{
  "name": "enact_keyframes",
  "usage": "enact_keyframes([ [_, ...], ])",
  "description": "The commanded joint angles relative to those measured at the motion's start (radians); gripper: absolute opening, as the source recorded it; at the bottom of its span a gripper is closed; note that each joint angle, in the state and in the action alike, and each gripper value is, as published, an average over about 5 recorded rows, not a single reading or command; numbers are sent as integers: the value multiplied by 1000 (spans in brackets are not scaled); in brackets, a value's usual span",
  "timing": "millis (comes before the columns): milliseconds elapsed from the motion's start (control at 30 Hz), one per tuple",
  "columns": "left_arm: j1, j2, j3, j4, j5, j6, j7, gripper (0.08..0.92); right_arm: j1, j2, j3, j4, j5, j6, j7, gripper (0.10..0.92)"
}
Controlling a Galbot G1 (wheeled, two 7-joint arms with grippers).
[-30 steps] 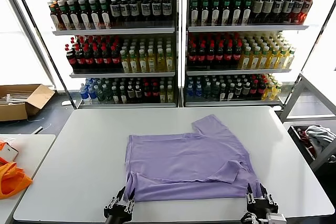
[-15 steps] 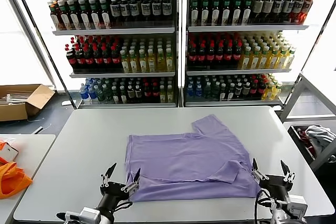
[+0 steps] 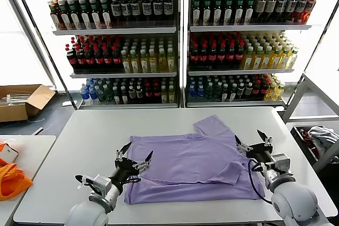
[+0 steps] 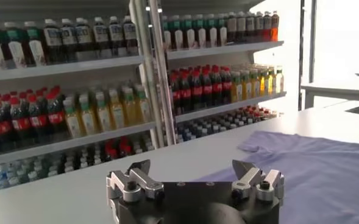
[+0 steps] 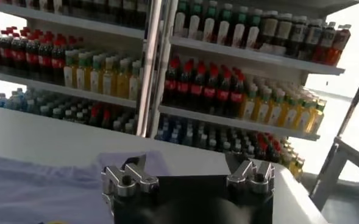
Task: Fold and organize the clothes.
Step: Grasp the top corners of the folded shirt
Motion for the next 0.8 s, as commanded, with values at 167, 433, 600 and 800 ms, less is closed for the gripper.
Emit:
enact_keyframes([
  [167, -369, 50, 123, 410, -128, 62, -9, 823, 452, -7, -285, -415, 78, -54, -22, 823],
  [433, -449, 18, 142, 529, -124, 91, -61, 823, 591, 107, -332, -592, 78, -35, -13, 823],
  [600, -485, 20, 143, 570, -129, 137, -92, 822, 649, 160, -371, -656, 60, -34, -23, 823],
  [800, -500, 29, 143, 581, -152, 177, -95, 823, 688, 198, -396, -731, 52, -35, -22, 823],
])
